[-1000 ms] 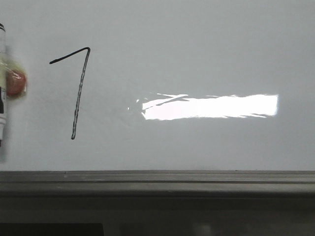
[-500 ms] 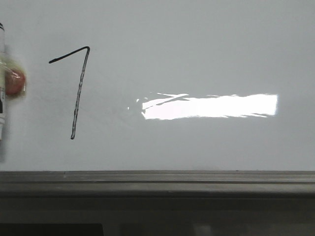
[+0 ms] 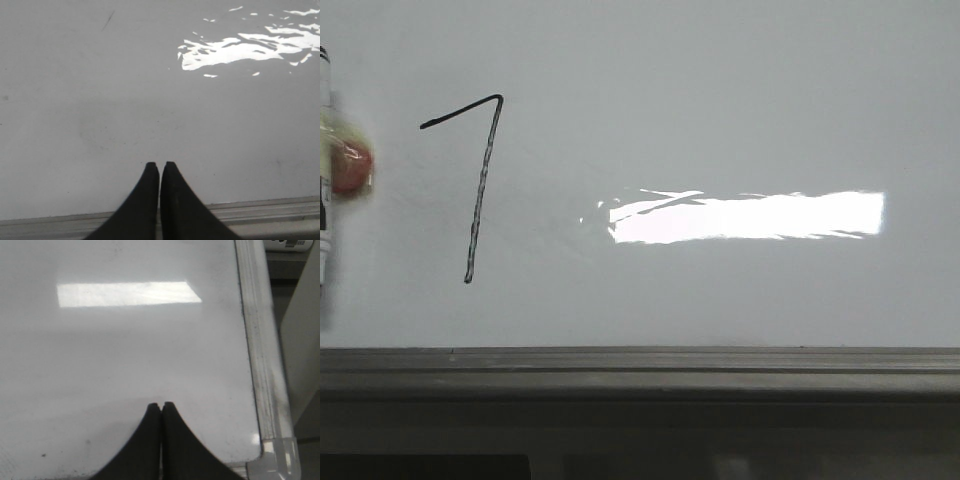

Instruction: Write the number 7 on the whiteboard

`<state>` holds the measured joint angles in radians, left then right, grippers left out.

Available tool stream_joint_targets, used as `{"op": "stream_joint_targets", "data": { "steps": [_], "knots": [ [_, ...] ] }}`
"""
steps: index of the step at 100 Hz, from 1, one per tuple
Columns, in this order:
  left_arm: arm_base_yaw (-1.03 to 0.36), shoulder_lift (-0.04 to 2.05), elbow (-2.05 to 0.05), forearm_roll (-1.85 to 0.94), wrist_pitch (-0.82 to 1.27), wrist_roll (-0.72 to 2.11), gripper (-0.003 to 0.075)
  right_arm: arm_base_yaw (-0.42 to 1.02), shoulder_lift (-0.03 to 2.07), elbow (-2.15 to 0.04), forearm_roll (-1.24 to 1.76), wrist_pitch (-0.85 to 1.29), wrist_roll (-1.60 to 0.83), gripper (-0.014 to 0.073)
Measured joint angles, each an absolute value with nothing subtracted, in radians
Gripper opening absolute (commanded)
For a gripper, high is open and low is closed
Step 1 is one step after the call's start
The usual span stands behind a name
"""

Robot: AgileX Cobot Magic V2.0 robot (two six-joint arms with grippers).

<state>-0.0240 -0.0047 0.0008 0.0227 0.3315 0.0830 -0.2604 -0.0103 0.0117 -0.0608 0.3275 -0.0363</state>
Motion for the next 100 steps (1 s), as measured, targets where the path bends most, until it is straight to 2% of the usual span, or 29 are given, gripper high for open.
{"op": "stream_joint_targets", "data": {
  "steps": [19,47,100],
  "knots": [
    [-0.024,-0.005,0.001,0.023,0.332,0.083,-0.0020,-0.256,-0.010,0.012,-0.063,0.329,-0.036,-0.0064],
    [-0.024,-0.005,0.001,0.023,0.332,0.083,-0.0020,-0.137,-0.010,0.012,-0.063,0.329,-0.034,-0.0064],
    [-0.024,-0.005,0.001,0.023,0.332,0.083,-0.0020,-0.135,-0.010,0.012,-0.063,0.329,-0.034,-0.0064]
  ]
}}
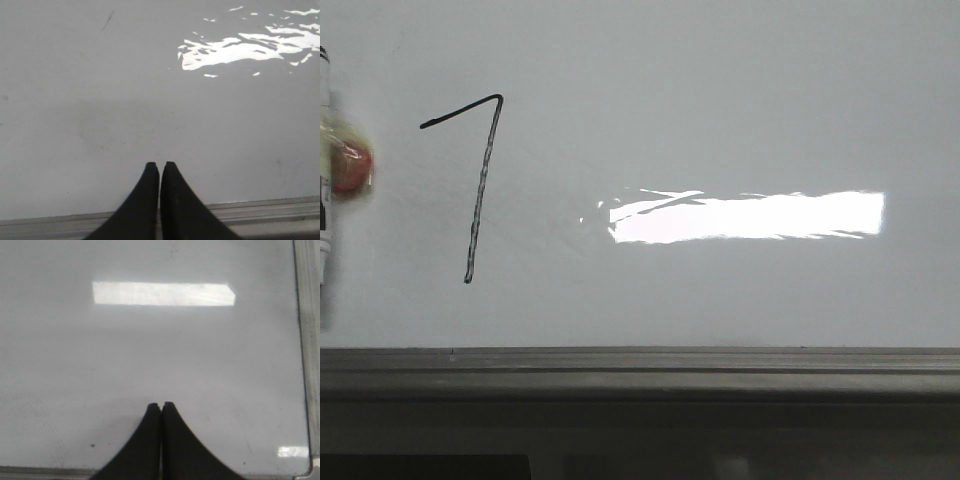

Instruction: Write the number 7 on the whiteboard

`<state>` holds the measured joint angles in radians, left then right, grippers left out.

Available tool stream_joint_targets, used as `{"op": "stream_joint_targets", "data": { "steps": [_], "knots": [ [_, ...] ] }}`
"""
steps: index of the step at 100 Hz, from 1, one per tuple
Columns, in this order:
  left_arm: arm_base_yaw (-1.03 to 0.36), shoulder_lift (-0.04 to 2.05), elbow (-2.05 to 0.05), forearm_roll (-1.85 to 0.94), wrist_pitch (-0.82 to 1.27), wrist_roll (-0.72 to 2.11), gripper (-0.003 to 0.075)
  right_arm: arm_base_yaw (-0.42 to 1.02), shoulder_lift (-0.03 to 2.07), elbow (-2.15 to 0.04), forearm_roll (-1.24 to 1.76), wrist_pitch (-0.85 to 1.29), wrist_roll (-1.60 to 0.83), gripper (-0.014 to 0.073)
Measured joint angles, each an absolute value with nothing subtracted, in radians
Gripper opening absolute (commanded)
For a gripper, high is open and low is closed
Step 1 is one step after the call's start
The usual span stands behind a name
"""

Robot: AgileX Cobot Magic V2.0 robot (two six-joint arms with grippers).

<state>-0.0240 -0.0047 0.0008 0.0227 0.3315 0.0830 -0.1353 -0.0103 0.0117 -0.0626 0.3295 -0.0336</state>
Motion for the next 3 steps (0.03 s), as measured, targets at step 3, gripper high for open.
{"op": "stream_joint_targets", "data": {
  "steps": [3],
  "knots": [
    [-0.024,-0.005,0.001,0.023,0.332,0.083,-0.0020,-0.135,-0.010,0.012,-0.063,0.329,-0.034,-0.0064]
  ]
}}
